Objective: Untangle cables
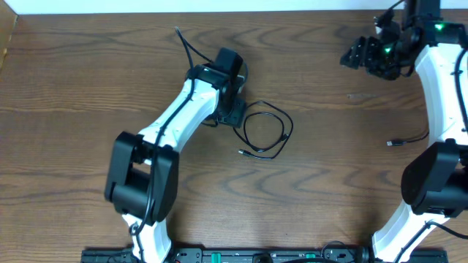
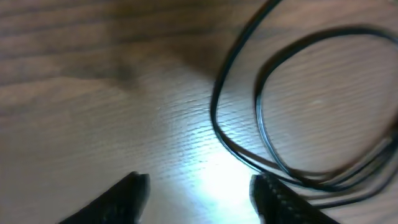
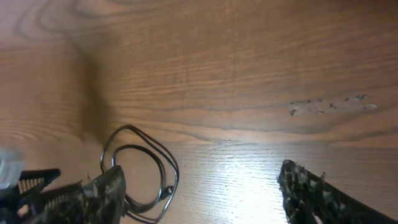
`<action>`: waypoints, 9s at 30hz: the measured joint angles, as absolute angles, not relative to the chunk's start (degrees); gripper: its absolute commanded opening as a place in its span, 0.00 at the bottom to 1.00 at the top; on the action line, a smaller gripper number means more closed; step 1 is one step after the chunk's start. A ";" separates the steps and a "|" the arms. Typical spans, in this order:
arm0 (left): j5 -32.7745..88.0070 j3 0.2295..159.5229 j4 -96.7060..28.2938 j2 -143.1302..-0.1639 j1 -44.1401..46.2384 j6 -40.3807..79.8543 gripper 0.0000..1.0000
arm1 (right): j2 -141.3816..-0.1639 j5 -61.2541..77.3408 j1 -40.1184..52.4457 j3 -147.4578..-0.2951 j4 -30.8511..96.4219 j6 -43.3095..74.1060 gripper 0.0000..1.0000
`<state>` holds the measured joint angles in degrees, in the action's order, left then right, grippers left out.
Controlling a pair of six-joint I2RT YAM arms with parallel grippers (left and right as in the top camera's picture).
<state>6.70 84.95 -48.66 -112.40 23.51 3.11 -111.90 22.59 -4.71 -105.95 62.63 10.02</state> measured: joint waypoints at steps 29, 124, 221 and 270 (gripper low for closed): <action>7.14 84.95 -43.66 -121.01 24.97 13.26 0.08 | -111.90 19.55 0.60 -105.95 62.70 10.07 0.64; 11.49 85.21 -47.59 -87.94 14.13 13.50 0.61 | -117.69 -3.29 27.57 -79.53 46.98 31.57 0.46; 11.49 85.21 -47.11 -87.92 14.13 13.52 0.99 | -104.86 22.70 -32.42 -122.17 74.59 7.62 0.67; 8.82 85.21 -47.29 -87.90 14.13 13.52 0.98 | -80.07 19.64 -0.75 -111.66 84.47 -7.44 0.99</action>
<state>8.82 85.21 -47.29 -87.90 14.13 13.52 -80.07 19.64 -0.75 -111.66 84.47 -7.44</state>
